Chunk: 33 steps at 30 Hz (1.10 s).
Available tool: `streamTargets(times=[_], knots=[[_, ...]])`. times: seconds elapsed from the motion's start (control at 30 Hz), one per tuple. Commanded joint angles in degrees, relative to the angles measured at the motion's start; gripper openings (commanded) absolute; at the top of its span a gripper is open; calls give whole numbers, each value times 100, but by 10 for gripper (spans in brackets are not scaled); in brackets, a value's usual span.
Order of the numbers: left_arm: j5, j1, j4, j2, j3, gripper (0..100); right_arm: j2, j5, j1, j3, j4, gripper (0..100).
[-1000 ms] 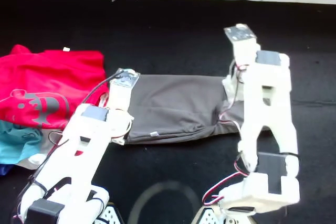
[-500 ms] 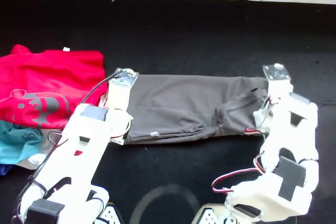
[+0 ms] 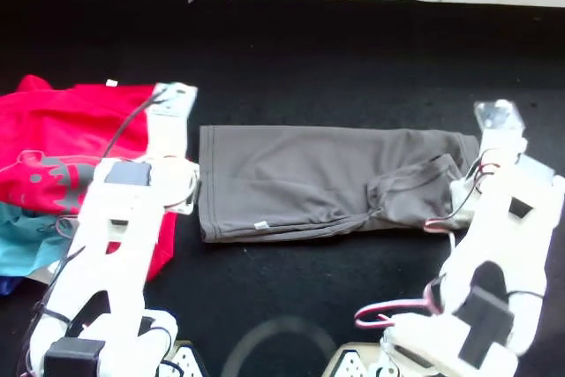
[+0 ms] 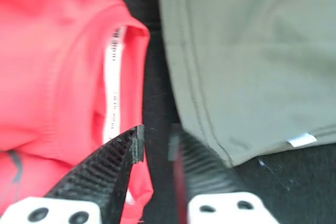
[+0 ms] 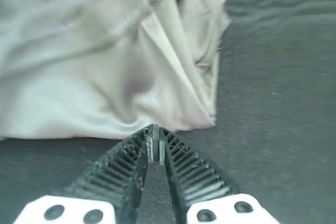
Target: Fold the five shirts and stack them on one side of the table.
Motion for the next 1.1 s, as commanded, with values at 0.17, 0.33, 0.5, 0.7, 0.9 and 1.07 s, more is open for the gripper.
streamTargets(times=[0.17,0.33,0.5,0.7,0.9,1.07], knots=[[0,-127,-316,813,-488,200,-2325,-255,-699,-488,1429,88],[484,-119,-334,2229,-1596,203,-3020,-255,-840,-470,1974,180],[492,22,-325,3187,-2360,203,-3196,-255,-725,-321,1938,180],[818,233,167,4040,-2993,203,-3213,-255,-708,171,1930,180],[1020,365,598,4664,-3618,201,-3213,-255,-725,233,1930,180],[1020,690,1020,4963,-4040,200,-3213,-255,-725,242,1930,180]])
